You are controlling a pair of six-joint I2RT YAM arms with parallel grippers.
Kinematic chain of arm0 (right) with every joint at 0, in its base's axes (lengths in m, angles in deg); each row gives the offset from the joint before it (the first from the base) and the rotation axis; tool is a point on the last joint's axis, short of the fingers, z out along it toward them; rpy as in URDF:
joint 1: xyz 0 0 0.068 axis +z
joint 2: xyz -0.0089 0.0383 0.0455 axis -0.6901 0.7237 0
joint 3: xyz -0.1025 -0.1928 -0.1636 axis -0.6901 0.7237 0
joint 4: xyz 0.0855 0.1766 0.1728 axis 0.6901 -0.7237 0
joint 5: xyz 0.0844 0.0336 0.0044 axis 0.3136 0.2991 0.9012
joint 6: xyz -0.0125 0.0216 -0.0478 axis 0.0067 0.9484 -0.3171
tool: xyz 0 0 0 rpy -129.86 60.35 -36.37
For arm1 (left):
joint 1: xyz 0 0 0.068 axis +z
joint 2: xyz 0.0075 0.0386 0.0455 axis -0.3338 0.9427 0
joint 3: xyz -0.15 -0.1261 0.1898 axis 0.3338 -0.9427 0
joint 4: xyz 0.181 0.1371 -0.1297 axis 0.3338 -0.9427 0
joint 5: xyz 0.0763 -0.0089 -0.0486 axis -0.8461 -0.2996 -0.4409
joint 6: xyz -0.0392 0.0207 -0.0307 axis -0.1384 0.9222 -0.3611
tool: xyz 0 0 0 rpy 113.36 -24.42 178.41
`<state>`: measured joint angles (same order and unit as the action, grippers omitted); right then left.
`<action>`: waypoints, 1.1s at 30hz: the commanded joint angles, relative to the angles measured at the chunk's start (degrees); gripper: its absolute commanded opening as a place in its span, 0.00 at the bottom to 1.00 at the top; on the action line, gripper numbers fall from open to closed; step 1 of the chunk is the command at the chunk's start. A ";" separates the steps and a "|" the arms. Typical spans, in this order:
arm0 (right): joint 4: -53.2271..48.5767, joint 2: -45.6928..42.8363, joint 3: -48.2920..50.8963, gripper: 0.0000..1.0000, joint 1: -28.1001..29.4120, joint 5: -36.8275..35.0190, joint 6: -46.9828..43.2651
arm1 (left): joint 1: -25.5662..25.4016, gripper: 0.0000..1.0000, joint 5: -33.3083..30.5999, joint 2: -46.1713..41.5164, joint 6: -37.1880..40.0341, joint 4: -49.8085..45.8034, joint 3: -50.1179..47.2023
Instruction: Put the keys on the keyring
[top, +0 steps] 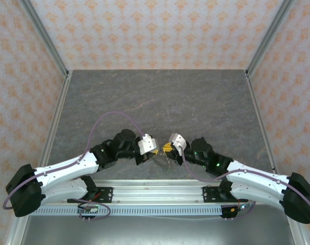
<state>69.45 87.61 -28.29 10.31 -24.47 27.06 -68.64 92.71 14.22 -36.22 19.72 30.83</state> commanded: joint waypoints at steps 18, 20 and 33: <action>-4.64 -8.89 2.52 0.18 -0.25 9.89 -11.99 | -0.45 0.00 6.77 0.09 2.50 0.79 1.56; -4.36 -8.62 2.19 0.17 -0.25 10.51 -12.50 | -0.44 0.00 7.62 -0.11 2.76 0.34 1.73; 0.23 -4.67 1.91 0.12 -0.25 10.59 -12.95 | -0.51 0.00 10.96 0.51 2.88 -0.12 2.35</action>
<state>65.58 82.96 -26.37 10.20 -14.83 14.82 -68.64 101.59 14.55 -34.47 19.27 30.85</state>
